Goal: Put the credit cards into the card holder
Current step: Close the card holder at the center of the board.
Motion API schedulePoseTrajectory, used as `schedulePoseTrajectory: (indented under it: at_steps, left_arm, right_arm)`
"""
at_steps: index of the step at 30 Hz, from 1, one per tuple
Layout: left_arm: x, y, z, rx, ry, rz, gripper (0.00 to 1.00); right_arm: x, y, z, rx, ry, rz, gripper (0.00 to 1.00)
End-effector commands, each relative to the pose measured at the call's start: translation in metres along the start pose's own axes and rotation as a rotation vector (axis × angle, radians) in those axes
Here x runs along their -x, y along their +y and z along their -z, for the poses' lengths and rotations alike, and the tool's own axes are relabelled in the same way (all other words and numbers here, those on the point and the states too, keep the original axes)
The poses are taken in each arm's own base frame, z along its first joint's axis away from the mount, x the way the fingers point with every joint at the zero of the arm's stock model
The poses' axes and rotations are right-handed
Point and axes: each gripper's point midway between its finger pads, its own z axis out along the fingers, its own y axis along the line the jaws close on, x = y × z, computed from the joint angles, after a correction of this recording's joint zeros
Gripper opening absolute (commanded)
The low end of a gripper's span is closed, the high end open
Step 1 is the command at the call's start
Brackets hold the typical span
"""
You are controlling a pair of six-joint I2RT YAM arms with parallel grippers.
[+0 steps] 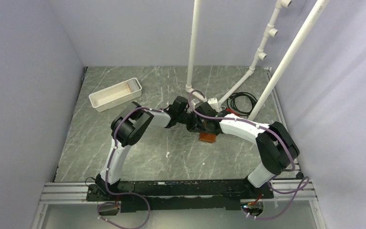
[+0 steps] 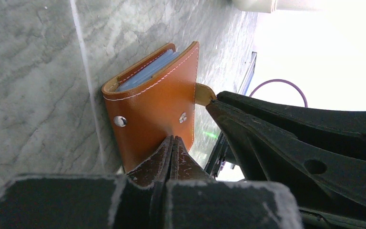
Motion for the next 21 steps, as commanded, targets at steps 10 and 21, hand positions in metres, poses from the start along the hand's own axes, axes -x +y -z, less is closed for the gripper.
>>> schedulePoseTrajectory:
  at_steps: [10,21]
  left_arm:
    - [-0.017,0.022,-0.002,0.086,0.019,0.022,0.00]
    - [-0.017,0.021,-0.001,0.082,0.019,0.020,0.00]
  right_arm:
    - [0.012,0.002,0.015,0.062,-0.059,-0.094,0.00]
    - [0.026,0.009,0.015,0.346,-0.138,-0.308,0.00]
